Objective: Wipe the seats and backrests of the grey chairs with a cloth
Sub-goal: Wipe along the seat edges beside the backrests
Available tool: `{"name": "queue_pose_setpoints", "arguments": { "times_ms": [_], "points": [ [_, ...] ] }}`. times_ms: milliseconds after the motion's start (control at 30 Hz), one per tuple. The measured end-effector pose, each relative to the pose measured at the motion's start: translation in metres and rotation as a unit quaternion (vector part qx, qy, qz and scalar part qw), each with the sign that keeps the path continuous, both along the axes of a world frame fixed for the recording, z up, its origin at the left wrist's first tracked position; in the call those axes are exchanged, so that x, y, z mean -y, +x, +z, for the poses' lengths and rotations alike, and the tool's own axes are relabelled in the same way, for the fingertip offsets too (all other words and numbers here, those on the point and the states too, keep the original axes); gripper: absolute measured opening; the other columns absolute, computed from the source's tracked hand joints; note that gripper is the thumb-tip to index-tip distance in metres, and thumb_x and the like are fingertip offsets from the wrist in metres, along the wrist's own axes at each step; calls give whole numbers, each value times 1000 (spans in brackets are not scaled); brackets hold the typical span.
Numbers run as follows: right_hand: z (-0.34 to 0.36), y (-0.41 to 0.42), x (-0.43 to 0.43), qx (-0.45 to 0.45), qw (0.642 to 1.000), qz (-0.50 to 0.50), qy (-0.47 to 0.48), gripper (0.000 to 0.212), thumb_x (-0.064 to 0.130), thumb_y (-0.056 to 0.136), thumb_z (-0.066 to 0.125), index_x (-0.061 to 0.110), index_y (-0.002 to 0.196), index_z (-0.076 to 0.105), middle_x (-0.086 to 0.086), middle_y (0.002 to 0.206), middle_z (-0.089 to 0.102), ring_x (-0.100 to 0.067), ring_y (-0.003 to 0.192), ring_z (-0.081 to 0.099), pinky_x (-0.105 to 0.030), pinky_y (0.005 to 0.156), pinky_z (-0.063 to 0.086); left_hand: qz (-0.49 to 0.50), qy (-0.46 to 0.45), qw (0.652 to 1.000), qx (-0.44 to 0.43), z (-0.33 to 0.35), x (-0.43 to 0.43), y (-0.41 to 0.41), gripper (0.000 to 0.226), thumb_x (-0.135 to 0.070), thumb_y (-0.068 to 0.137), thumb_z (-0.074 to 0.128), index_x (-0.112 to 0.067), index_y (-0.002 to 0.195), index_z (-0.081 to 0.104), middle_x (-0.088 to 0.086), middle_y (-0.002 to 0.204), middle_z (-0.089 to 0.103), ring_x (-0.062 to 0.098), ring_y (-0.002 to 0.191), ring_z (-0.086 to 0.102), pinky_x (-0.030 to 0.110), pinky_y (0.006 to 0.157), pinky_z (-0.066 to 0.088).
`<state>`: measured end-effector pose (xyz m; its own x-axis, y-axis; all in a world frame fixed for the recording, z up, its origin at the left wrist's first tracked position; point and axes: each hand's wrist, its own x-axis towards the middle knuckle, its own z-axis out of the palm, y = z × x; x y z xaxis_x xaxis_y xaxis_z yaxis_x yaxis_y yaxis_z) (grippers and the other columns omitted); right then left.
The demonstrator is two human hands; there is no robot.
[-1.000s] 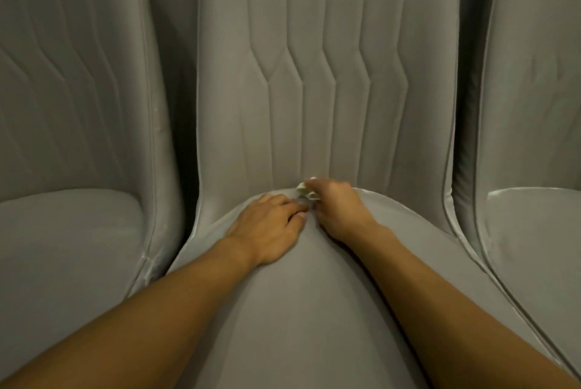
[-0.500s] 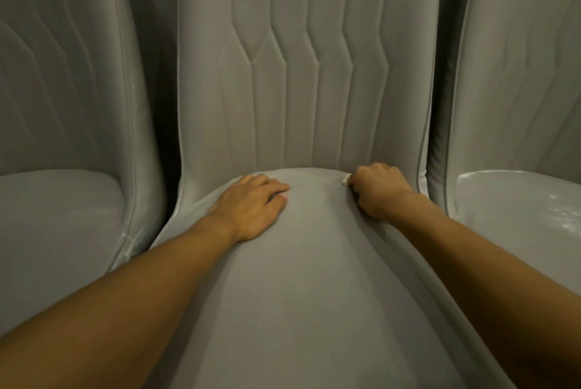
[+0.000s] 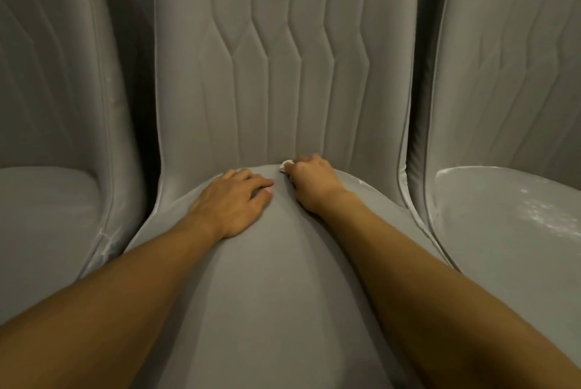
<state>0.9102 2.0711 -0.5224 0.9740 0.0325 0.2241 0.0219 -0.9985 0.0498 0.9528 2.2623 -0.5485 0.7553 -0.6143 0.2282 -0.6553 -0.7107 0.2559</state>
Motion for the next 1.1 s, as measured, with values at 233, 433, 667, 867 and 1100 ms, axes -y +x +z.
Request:
{"name": "queue_pose_setpoints", "arguments": {
  "times_ms": [233,433,667,867,1100],
  "points": [
    [9,-36,41,-45,989,-135,-38,44,18,96,46,32,137,54,-7,132,60,-35,121,52,-42,99,39,6,-8,1000,-14,1,-1,1,72,-68,84,18,-42,138,57,-12,144,53,16,130,45,32,114,32],
    [16,-103,38,-88,976,-187,-65,35,12,94,51,15,128,58,-10,120,64,-36,110,60,-47,96,47,3,10,1000,-29,2,-2,-3,58,-63,95,32,-40,144,53,-8,151,48,18,140,40,32,118,26],
    [18,-193,17,-37,988,-123,-83,42,11,95,39,17,135,47,-5,124,59,-33,108,56,-39,97,42,-4,10,1000,-28,2,-4,-5,57,-63,96,34,-40,146,51,-9,153,46,16,141,38,32,118,26],
    [12,-126,55,-54,992,-85,-77,44,15,96,42,22,139,46,-6,129,58,-32,109,56,-40,93,44,2,9,1000,-27,3,-2,-8,53,-61,98,39,-40,146,51,-10,152,46,16,141,38,32,118,26],
    [15,-91,65,-59,989,-113,-74,40,22,100,44,31,138,50,-4,130,58,-33,118,51,-45,100,39,11,-3,999,-33,3,-2,-7,46,-55,101,43,-42,144,52,-11,150,47,16,139,39,34,117,29]
  ]
}}
